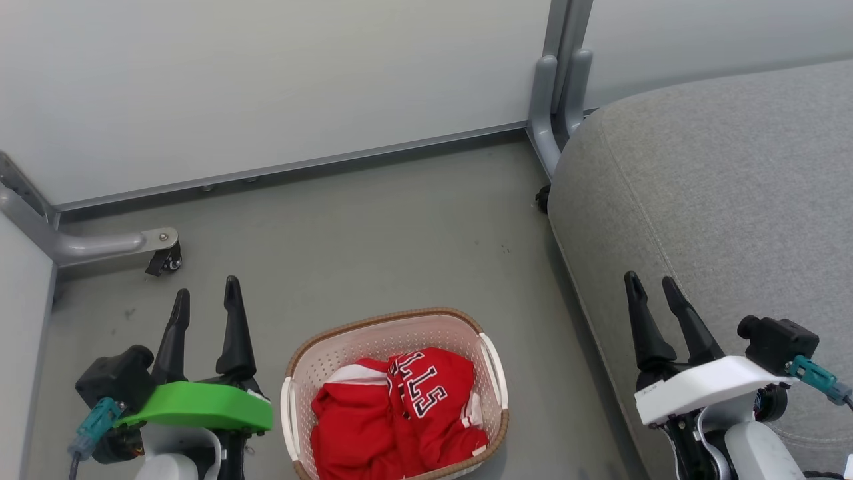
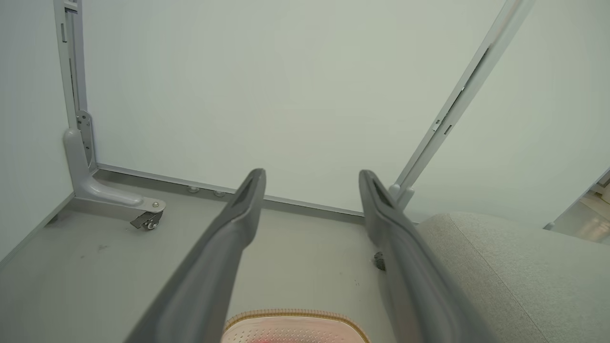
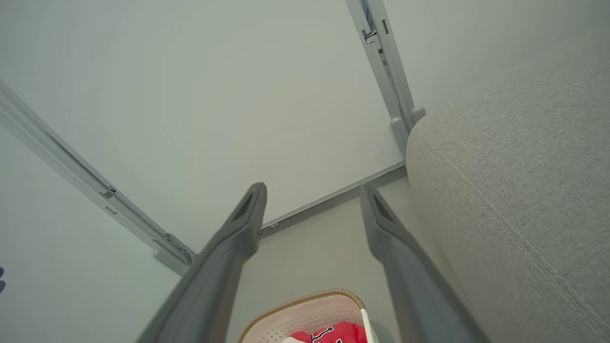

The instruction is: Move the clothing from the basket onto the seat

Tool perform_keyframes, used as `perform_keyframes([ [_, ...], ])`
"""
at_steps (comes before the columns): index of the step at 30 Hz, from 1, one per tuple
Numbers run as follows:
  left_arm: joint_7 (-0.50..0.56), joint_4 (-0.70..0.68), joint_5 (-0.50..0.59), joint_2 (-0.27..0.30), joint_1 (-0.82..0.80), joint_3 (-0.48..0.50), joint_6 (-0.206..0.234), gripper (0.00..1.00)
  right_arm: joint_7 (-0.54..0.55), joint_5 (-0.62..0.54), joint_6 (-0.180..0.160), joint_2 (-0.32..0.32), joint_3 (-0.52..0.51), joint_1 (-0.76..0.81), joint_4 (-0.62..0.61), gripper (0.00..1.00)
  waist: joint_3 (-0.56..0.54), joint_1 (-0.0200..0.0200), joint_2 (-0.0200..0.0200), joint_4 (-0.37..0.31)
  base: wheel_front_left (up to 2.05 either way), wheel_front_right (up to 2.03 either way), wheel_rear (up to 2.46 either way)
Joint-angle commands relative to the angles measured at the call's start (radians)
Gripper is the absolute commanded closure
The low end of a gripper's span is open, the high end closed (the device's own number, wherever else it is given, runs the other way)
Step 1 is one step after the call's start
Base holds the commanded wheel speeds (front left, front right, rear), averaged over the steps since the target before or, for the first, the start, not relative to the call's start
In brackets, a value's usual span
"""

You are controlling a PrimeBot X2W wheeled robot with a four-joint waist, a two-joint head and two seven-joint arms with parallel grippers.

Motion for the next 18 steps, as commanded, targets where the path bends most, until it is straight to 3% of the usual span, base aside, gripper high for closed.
perform_keyframes([
  [1, -0.011, -0.001, 0.046, 0.015, -0.007, -0.008, 0.008, 0.0, -0.013, -0.044, 0.0, -0.006, 0.004, -0.019, 0.006, 0.0, 0.001, 0.0, 0.0, 0.001, 0.0, 0.0, 0.0],
  [18, -0.051, 0.011, 0.195, 0.027, -0.01, -0.046, 0.03, 0.0, -0.052, -0.226, 0.001, -0.007, 0.014, -0.027, 0.033, 0.0, 0.003, 0.0, 0.0, 0.005, 0.0, 0.0, 0.0],
])
